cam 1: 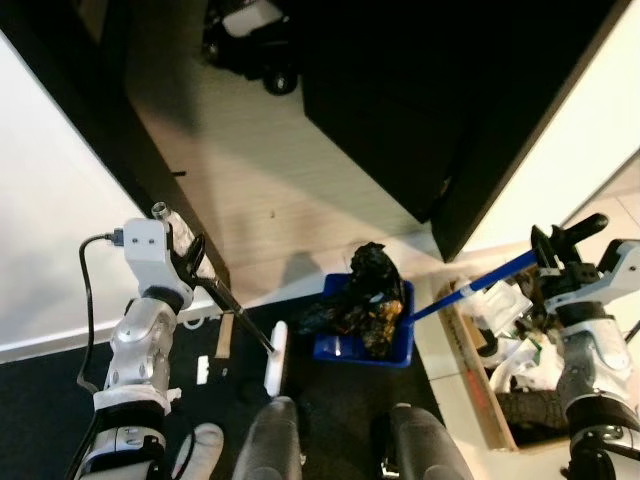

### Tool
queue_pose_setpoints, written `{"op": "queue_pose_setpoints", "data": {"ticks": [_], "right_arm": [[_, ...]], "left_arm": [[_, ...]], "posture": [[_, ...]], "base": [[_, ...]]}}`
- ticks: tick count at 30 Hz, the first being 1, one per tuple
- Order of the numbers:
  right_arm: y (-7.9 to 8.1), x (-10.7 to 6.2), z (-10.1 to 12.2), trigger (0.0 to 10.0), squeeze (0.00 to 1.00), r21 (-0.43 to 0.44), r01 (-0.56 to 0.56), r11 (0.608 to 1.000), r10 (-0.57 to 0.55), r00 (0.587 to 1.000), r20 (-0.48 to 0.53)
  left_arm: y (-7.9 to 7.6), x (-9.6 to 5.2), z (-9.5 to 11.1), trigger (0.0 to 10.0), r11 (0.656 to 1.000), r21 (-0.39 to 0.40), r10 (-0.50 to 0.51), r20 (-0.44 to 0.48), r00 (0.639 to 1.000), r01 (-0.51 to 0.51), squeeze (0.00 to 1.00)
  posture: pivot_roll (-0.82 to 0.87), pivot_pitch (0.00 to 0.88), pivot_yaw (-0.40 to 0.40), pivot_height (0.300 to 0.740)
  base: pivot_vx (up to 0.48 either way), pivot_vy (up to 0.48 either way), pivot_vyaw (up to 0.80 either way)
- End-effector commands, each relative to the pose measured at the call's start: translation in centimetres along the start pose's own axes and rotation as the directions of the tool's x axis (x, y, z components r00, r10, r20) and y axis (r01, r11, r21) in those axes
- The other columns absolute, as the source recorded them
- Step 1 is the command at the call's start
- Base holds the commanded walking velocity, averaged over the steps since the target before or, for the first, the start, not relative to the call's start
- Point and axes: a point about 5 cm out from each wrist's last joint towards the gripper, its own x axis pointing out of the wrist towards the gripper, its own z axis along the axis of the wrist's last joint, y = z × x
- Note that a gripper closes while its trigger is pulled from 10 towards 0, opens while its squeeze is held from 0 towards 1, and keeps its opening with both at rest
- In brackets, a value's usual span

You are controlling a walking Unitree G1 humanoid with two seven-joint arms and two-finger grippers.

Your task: Sweep floor

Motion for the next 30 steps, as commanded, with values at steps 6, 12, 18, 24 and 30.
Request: {"op": "queue_pose_setpoints", "data": {"ticks": [6, 12, 18, 24, 30], "right_arm": [[0.2, 0.6, 0.9, 10.0, 0.00, -0.006, -0.012, 1.000, 0.012, 0.999, 0.045], [0.1, 0.8, 1.1, 10.0, 0.00, -0.008, -0.013, 1.000, 0.014, 0.999, 0.049], [0.1, 0.9, 1.2, 10.0, 0.00, -0.009, -0.015, 1.000, 0.016, 0.998, 0.055], [0.3, 1.4, 1.6, 10.0, 0.00, -0.009, -0.025, 1.000, 0.026, 0.997, 0.068], [0.5, 2.0, 2.3, 10.0, 0.00, -0.008, -0.039, 0.999, 0.039, 0.995, 0.097]], "left_arm": [[0.0, -0.1, 0.0, 10.0, 1.000, -0.010, 0.008, 0.015, 1.000, -0.008, 0.00], [0.1, 0.0, 0.0, 10.0, 0.999, -0.033, 0.018, 0.025, 1.000, -0.017, 0.00], [0.1, 0.0, 0.1, 10.0, 0.999, -0.041, 0.022, 0.033, 0.999, -0.021, 0.00], [0.2, -0.1, 0.2, 10.0, 0.999, -0.035, 0.021, 0.038, 0.999, -0.020, 0.00], [-0.1, -0.1, 0.3, 10.0, 1.000, -0.025, 0.003, 0.044, 0.999, -0.002, 0.00]], "posture": [[-0.02, 0.054, 0.001, 0.740], [-0.02, 0.056, 0.001, 0.740], [-0.02, 0.059, 0.000, 0.740], [-0.02, 0.063, -0.002, 0.740], [-0.02, 0.063, -0.001, 0.740]], "base": [[0.000, -0.423, 0.00], [0.000, 0.000, 0.00], [0.000, 0.000, 0.00], [0.000, 0.000, 0.00], [0.000, -0.293, 0.00]]}}
